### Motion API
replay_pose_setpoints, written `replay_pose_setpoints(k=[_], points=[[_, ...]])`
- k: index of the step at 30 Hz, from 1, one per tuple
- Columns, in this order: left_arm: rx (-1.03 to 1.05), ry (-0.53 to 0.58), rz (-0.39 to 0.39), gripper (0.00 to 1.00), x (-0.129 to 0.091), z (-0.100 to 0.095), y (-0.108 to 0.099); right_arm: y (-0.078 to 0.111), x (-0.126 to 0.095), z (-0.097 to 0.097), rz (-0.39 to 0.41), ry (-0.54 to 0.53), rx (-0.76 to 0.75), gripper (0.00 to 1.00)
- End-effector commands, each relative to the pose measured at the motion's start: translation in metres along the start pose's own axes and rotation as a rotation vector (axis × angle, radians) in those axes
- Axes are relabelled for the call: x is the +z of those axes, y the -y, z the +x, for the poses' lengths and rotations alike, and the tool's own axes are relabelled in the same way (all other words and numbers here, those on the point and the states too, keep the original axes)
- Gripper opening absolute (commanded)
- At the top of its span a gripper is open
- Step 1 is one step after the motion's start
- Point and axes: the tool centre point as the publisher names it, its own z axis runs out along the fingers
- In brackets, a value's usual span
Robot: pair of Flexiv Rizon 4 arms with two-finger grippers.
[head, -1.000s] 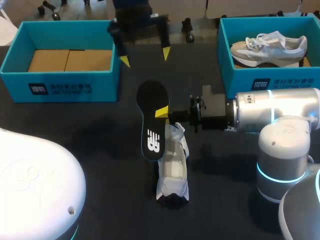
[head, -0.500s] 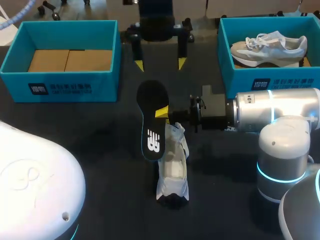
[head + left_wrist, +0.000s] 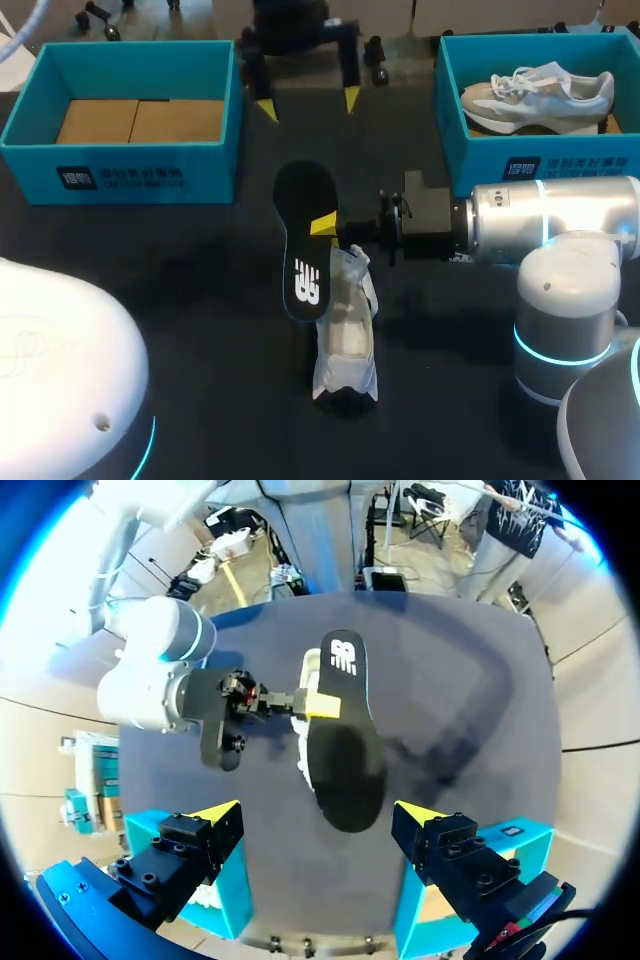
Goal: Take the shoe out of the shoebox, open the shoe tongue, remove and reinsert the insole, then place the shoe into the shoebox
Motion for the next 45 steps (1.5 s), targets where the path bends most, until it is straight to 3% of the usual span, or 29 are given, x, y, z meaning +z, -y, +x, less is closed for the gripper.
replay_pose_setpoints(k=[1,14,27,42,45], points=[[0.039,0.367,-0.044,1.0,0.006,0.036,0.015,0.001,0.002,0.0,-0.004,0.002,0.0,0.0],[0.074,0.689,-0.091,1.0,0.004,0.082,0.016,0.001,0.002,0.0,-0.004,0.002,0.0,0.0],[0.048,0.914,-0.084,1.0,0.016,0.105,0.012,0.001,0.002,0.0,-0.004,0.002,0.0,0.0],[0.054,0.927,-0.099,1.0,0.013,0.108,0.011,0.001,0.002,0.0,-0.004,0.002,0.0,0.0],[0.068,0.988,-0.065,1.0,0.025,0.107,0.016,0.001,0.002,0.0,-0.004,0.002,0.0,0.0]])
